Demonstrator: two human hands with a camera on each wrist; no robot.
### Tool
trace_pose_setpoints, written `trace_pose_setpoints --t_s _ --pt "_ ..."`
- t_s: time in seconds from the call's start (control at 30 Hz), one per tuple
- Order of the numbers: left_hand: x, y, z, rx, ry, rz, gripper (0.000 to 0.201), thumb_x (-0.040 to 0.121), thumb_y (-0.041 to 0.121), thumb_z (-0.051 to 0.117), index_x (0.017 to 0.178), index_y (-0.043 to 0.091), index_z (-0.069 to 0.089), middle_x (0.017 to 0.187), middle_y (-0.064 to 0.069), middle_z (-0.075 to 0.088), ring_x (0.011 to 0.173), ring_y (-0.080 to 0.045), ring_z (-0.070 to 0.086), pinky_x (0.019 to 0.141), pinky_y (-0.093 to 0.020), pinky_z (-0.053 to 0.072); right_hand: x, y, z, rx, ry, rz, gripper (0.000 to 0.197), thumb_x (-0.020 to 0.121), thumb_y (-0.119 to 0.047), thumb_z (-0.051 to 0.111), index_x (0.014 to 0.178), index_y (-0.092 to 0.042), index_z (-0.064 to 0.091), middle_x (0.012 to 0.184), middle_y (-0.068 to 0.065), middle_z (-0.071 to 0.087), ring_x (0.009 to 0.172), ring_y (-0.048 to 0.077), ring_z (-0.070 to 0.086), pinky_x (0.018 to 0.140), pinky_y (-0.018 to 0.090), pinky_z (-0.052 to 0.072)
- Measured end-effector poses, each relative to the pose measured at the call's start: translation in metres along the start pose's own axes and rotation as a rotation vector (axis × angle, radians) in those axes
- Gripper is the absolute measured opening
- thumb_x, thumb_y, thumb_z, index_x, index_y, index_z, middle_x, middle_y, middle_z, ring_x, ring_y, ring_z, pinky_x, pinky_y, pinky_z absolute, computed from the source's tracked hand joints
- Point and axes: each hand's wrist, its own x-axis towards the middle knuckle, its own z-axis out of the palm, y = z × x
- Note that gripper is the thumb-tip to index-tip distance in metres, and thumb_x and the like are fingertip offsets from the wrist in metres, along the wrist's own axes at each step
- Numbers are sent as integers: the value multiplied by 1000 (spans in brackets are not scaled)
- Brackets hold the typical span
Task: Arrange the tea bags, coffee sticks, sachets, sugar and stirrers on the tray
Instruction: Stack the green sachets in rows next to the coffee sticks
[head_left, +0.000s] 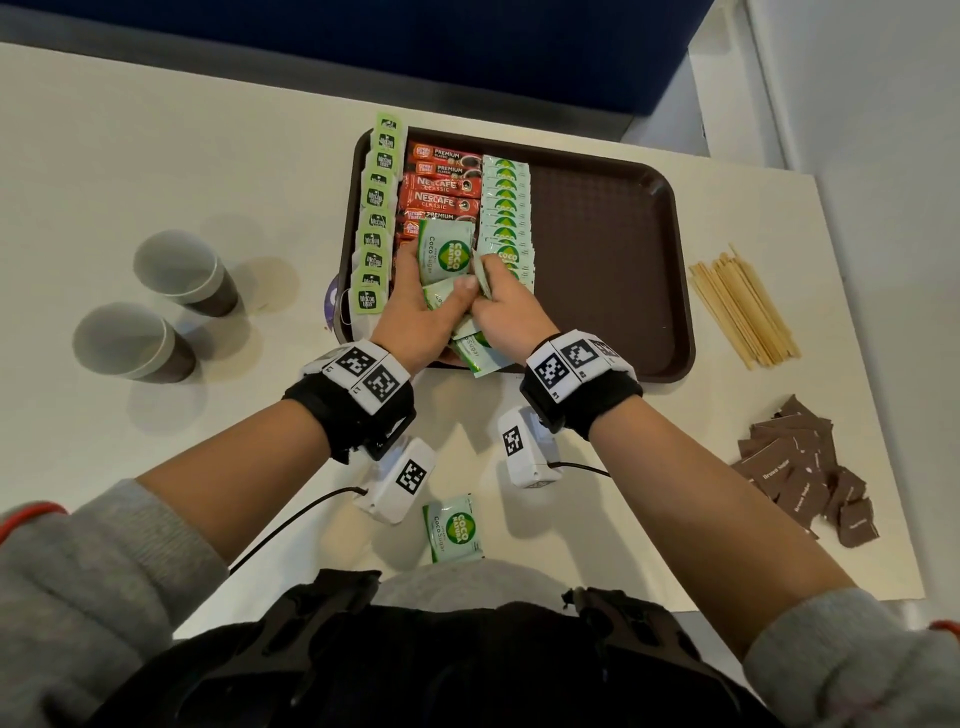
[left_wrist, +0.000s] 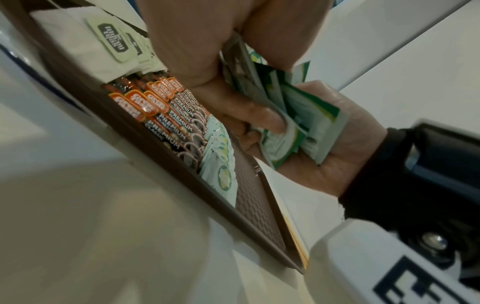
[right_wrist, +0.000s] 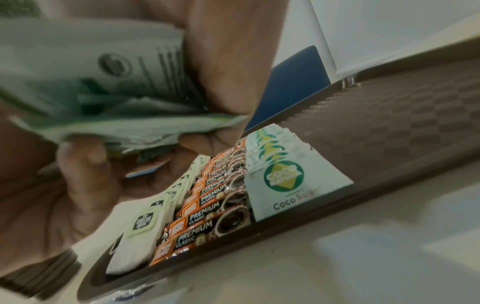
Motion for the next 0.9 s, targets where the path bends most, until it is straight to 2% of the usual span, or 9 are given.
trace_pose_setpoints --t_s 0.1,0.2,0.4,0.53,0.6,0.7,0.8,0.87,0.9 --pt "-2 0 -5 -23 -62 -27 56 87 17 68 129 25 32 122 0 57 112 -20 61 86 -47 56 -2 0 -2 61 10 38 15 99 -15 44 113 -12 46 95 -3 57 86 13 55 68 15 44" --pt "-4 3 -5 -55 -85 -84 63 85 5 67 135 16 29 115 9 56 104 -18 64 68 -42 60 1 2 0 130 92 70 12 99 -22 44 106 -14 47 99 1 61 92 20 60 86 35 51" --pt "0 1 -6 38 -80 -34 65 79 -4 71 129 17 36 111 4 58 101 -15 63 89 -43 55 2 -1 1 110 212 60 28 100 -27 40 116 -5 45 112 18 61 101 33 59 92 48 47" --pt "1 -4 -10 0 -38 -41 63 77 -9 69 123 23 39 109 3 57 105 -21 62 89 -45 54 5 -4 -14 266 323 85 13 98 -23 44 105 -17 53 106 5 64 100 24 61 92 41 48" --pt "4 -6 -15 -48 23 -58 62 79 -10 67 123 22 37 110 4 57 104 -21 62 85 -44 56 2 -6 -23 456 272 133 11 95 -17 49 99 -18 59 100 3 65 99 24 62 97 45 48" --pt "10 -4 -19 -93 115 -47 59 81 -11 62 121 22 35 112 1 53 100 -13 60 83 -35 57 -2 -2 -25 285 119 234 30 93 -13 51 120 0 55 110 14 61 97 22 55 101 45 45" --pt "13 0 -17 -106 174 -29 51 85 -11 54 119 21 34 111 1 52 97 -10 59 86 -33 54 -7 5 -14 279 -53 342 35 94 -13 48 125 3 49 116 24 59 83 24 59 74 37 58" --pt "13 3 -13 -86 208 -40 44 87 -8 47 118 22 36 114 -1 52 98 -14 59 86 -35 54 -9 6 -8 327 -76 338 27 94 -12 45 119 -2 50 94 15 59 61 21 56 47 24 50" --pt "13 4 -11 -84 220 -54 42 87 -5 44 117 23 38 117 -3 52 99 -16 59 84 -36 55 -9 7 -6 315 -73 324 21 94 -12 45 114 -5 49 86 11 56 54 18 51 41 21 43"
